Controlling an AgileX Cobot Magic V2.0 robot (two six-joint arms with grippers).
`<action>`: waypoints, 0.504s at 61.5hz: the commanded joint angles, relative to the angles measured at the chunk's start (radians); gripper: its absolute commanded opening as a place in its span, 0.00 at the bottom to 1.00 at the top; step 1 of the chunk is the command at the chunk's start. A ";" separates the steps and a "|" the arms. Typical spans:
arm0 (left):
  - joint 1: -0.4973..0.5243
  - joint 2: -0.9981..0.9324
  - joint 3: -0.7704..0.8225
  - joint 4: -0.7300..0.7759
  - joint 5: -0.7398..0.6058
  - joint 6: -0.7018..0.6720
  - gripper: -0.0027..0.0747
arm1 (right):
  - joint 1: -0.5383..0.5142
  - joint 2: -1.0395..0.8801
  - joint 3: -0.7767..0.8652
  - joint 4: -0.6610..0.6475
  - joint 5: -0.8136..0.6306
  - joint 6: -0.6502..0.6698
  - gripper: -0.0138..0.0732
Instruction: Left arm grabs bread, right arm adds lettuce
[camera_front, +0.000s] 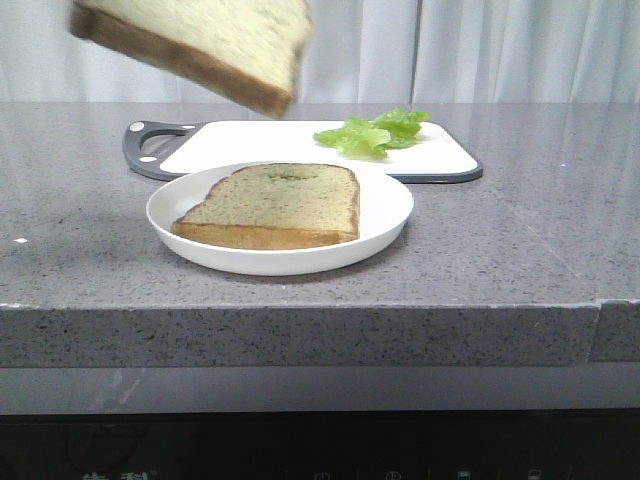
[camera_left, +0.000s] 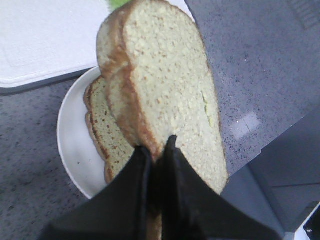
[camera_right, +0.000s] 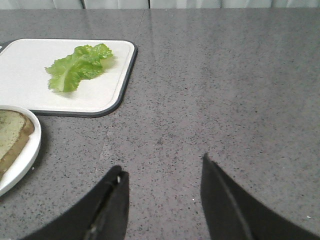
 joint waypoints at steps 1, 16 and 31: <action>0.048 -0.109 0.024 -0.031 -0.028 0.004 0.01 | 0.000 0.096 -0.070 0.041 -0.065 -0.023 0.55; 0.122 -0.308 0.192 0.017 -0.027 0.004 0.01 | 0.000 0.399 -0.224 0.239 -0.019 -0.178 0.55; 0.122 -0.369 0.215 0.031 -0.024 0.004 0.01 | 0.000 0.706 -0.408 0.411 -0.013 -0.308 0.64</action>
